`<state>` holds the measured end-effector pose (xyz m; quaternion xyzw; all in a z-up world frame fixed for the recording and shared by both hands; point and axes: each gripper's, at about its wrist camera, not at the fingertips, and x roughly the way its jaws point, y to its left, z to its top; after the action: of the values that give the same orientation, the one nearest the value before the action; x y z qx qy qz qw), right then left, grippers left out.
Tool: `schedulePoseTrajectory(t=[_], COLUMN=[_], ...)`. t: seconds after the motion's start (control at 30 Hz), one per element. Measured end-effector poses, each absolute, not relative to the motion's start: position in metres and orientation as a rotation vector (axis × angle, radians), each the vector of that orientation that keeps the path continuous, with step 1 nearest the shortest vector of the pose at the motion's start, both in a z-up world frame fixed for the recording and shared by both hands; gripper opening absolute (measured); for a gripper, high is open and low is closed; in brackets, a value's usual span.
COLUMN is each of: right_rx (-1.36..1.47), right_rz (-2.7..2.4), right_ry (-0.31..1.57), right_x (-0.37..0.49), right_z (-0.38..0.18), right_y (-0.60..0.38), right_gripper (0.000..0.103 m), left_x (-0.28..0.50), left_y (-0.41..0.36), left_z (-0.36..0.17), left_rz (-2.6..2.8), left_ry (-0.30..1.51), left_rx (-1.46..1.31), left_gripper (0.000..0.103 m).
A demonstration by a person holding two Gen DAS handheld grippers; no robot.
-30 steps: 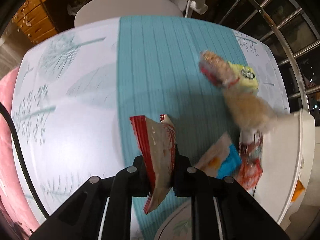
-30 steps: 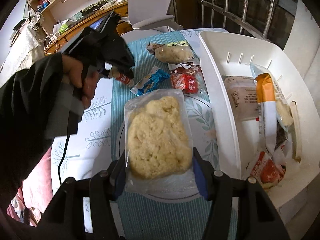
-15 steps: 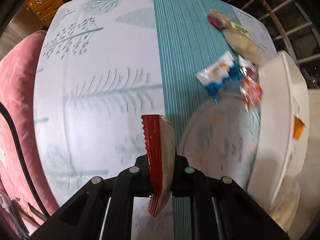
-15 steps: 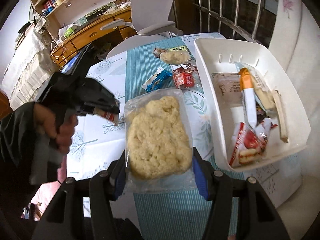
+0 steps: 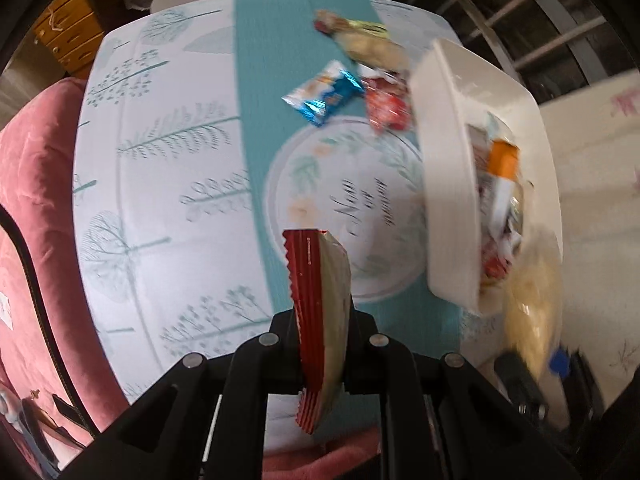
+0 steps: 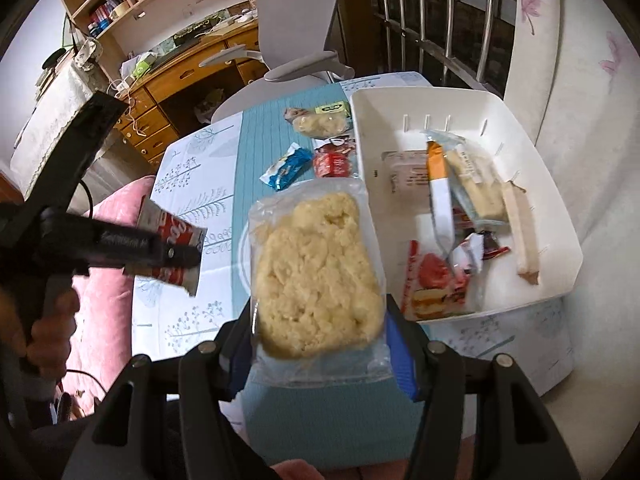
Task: Organize snacks
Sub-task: 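Carry the Cookies pack and clear bag into the white tray and open both tools, then withdraw both tools from the tray toward the remaining snacks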
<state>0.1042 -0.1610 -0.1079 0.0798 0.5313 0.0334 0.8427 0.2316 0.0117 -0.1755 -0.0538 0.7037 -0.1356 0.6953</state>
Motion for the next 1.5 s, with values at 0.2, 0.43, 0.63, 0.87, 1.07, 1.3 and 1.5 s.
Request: schedulePoseTrajectory(t=[0.2,0.43,0.63,0.87,1.07,1.3,1.5], right_rx=[0.125,0.066,0.002,-0.059,-0.055,-0.051,-0.047], right_rz=[0.128,0.158,0.169,0.164,0.169,0.183,0.204], right_ry=[1.127,1.121,1.107,1.109,1.124,1.15,1.188], right_x=[0.111,0.121,0.133,0.143,0.148,0.15,0.149], right_z=[-0.102,-0.095,-0.091,-0.089,-0.091,-0.097,-0.105], right_y=[-0.206,-0.266,-0.307,-0.338,-0.353,-0.352,-0.332], right_gripper=[0.057,0.057,0.057,0.058,0.059,0.059,0.059], left_x=[0.204,0.193,0.194,0.199,0.205,0.205,0.199], left_y=[-0.039,-0.096,-0.141,-0.177,-0.18,-0.17,-0.152], left_z=[-0.168,-0.151,-0.138,-0.135,-0.134,-0.145,-0.149], left_rz=[-0.28,-0.299,-0.348,-0.379,-0.325,-0.259,-0.221], left_ry=[1.546,1.469,1.385,1.337,1.312,1.35,1.344], left_rx=[-0.197,-0.263,-0.308,-0.351,-0.363,-0.365,-0.336], left_gripper=[0.01,0.011,0.011,0.041,0.059,0.062,0.065])
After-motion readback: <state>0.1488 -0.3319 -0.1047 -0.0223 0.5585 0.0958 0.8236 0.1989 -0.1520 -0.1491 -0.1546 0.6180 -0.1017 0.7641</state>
